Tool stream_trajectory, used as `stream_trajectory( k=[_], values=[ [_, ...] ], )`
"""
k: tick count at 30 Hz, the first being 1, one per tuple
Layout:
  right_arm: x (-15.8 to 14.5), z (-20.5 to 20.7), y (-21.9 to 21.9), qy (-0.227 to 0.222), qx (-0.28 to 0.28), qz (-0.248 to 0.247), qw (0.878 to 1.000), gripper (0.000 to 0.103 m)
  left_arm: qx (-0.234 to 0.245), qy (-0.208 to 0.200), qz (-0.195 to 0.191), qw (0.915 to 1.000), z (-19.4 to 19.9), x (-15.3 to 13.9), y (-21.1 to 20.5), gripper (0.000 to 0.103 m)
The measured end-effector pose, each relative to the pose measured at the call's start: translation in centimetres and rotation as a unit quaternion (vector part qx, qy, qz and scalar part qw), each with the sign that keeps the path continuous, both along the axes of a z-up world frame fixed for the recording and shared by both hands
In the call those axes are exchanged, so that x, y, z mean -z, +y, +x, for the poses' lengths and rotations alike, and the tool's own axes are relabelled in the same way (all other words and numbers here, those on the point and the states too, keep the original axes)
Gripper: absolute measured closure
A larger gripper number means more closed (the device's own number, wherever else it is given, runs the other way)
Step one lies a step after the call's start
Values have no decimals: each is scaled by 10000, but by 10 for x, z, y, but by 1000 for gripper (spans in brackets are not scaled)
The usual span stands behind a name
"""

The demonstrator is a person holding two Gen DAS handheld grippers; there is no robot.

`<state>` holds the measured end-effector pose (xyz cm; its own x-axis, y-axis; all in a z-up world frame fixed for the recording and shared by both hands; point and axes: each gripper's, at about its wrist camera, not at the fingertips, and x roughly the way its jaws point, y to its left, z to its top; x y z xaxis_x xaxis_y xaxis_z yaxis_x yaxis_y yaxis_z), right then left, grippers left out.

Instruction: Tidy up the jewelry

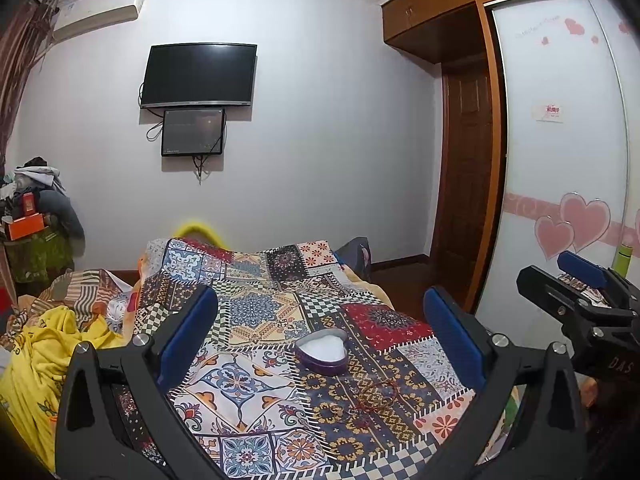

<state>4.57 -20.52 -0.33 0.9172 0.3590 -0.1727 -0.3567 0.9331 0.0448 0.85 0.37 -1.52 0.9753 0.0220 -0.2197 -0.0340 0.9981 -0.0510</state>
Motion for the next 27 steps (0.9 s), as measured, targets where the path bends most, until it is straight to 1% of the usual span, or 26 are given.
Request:
stream_trajectory(
  k=[27],
  values=[
    [-1, 6, -1, 123, -13, -24, 9999, 1, 59, 5, -72, 10000, 0, -5, 1, 0]
  ],
)
